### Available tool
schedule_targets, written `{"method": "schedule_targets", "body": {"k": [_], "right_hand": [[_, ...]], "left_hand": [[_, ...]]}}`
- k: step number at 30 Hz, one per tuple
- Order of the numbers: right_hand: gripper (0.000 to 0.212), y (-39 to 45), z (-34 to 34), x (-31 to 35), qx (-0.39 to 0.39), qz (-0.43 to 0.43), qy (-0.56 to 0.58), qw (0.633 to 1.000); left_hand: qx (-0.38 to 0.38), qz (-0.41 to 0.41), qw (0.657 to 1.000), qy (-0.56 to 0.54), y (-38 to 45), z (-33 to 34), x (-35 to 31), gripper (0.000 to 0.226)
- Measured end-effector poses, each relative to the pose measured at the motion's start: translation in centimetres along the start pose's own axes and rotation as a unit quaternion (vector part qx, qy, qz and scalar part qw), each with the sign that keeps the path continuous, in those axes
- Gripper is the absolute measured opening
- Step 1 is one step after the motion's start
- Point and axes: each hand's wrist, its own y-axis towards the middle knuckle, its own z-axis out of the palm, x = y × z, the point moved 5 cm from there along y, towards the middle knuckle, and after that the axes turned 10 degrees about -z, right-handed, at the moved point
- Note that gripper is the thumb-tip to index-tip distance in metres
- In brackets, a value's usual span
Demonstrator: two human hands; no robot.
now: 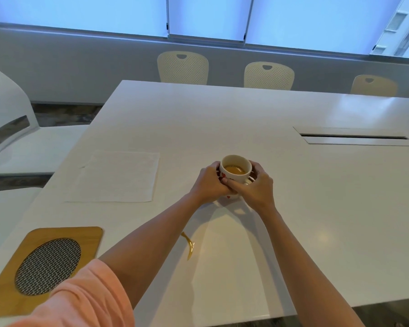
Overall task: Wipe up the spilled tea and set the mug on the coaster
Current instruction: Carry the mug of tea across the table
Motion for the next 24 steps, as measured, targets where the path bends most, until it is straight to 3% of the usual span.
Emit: {"method": "schedule_targets", "body": {"k": [6, 10, 14, 18, 21, 24], "right_hand": [[0.096, -0.3, 0.3, 0.2, 0.029, -0.007, 0.004, 1.0], [0.112, -0.6, 0.8, 0.2, 0.052, -0.005, -0.004, 0.999], [0.1, -0.6, 0.4, 1.6, -0.011, -0.022, 0.003, 1.0], [0.086, -0.6, 0.7, 4.3, -0.081, -0.056, 0.004, 0.995], [0.073, -1.2, 1.3, 6.6, -0.115, -0.09, 0.008, 0.989], [0.056, -2.1, 2.7, 8.3, -0.112, -0.133, 0.013, 0.985]], "left_hand": [[0.011, -0.022, 0.999, -0.029, -1.1, -0.1, 0.2, 0.075], [0.006, -0.044, 0.999, -0.021, -2.1, -1.4, 0.7, 0.097], [-0.021, -0.053, 0.998, 0.026, -3.5, -4.3, 1.0, 0.106], [-0.093, -0.058, 0.985, 0.132, -5.1, -8.9, 2.0, 0.083], [-0.157, -0.107, 0.955, 0.227, -6.6, -13.0, 3.7, 0.072], [-0.191, -0.184, 0.905, 0.333, -7.9, -16.3, 5.6, 0.08]]}}
